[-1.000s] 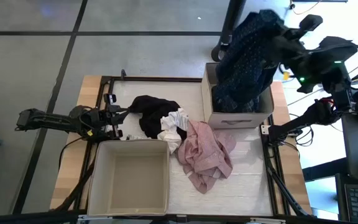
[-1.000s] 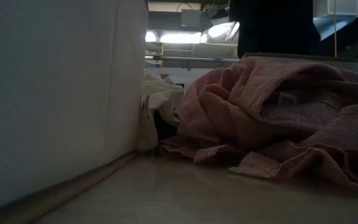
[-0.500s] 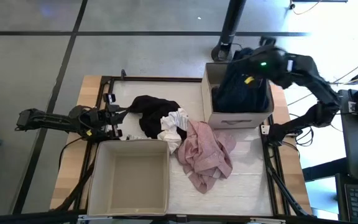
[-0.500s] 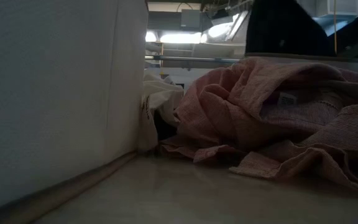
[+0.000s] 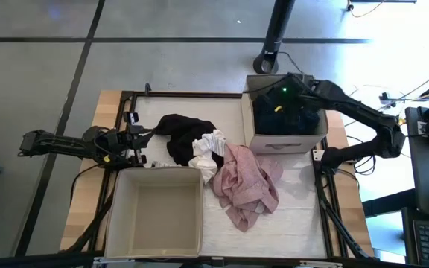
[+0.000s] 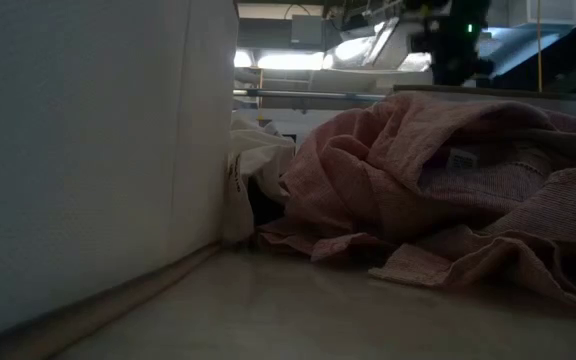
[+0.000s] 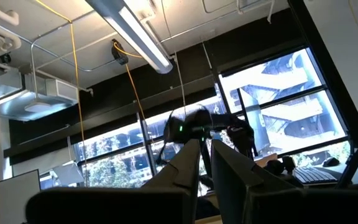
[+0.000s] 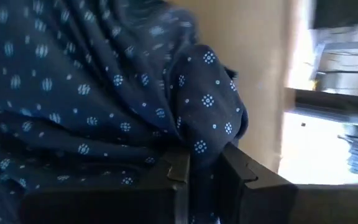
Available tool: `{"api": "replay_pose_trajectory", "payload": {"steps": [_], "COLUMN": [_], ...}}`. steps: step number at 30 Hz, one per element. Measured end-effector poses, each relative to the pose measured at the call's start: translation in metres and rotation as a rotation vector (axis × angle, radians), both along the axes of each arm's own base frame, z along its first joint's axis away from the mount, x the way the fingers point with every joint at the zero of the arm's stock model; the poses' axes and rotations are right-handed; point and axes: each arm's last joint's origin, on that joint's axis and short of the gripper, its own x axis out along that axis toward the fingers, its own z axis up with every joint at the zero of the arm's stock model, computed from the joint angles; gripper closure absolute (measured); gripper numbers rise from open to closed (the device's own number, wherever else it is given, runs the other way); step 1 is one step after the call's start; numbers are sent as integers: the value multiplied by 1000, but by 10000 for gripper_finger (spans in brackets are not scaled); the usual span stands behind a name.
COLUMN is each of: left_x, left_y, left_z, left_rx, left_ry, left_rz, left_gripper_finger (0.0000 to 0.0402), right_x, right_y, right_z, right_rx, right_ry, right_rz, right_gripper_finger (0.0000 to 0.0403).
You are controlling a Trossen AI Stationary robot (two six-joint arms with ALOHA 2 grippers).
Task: Sort clothes
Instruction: Put the blue patterned polo shirt into the right laundry organizer
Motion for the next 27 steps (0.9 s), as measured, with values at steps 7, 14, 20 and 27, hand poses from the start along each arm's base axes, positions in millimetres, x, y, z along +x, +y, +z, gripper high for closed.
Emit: {"api": "replay_pose_trajectory", "payload": {"steps": [7, 14, 20, 27], "left_x": [0, 0, 0, 0], "left_y": [0, 0, 0, 0], "left_z": [0, 0, 0, 0], "left_rx": [-2, -8, -14, -13], "left_ry": [-2, -2, -2, -2], "left_rz": [-1, -5, -8, -8], "left_gripper_finger": [370, 370, 370, 370], "right_x": [3, 2, 0, 0], "right_y": [-14, -18, -15, -15], "right_z": [-59, -97, -124, -132], "right_rx": [124, 179, 200, 193], "right_ry": [-25, -99, -93, -111], "right_rz": [58, 88, 94, 87], "right_gripper_finger": [363, 363, 363, 340]}}
